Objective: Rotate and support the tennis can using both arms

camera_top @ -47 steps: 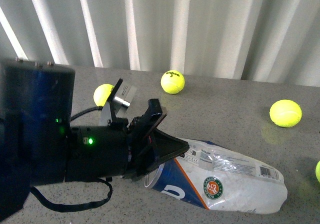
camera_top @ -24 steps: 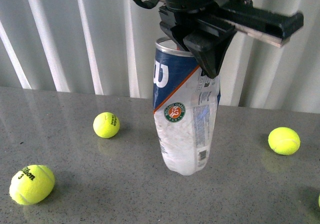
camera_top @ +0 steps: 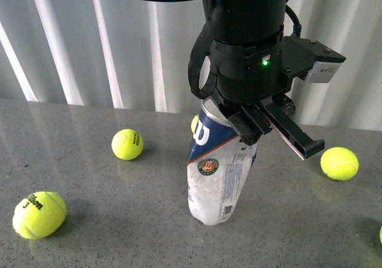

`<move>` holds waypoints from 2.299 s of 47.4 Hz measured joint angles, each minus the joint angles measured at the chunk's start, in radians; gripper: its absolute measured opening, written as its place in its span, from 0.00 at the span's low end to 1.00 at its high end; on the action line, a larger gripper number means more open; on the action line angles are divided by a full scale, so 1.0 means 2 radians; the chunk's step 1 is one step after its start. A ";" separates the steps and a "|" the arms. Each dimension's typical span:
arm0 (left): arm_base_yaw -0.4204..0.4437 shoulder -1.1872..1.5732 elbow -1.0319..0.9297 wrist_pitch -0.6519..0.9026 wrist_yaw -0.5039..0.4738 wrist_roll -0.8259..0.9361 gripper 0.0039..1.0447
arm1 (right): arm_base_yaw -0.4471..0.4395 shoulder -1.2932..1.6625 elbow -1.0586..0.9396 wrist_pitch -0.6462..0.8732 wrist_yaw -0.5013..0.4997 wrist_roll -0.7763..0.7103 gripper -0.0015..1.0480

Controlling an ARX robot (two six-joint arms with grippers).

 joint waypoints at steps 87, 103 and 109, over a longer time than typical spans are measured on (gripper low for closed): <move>0.181 -0.466 -0.739 0.807 -0.102 -0.274 0.03 | 0.000 0.000 0.000 0.000 0.000 0.000 0.93; 0.243 -0.588 -0.843 0.790 -0.047 -0.274 0.03 | 0.000 0.000 0.000 0.000 0.000 0.000 0.93; 0.258 -0.631 -0.866 0.768 -0.034 -0.274 0.03 | 0.000 0.000 0.000 0.000 0.000 0.000 0.93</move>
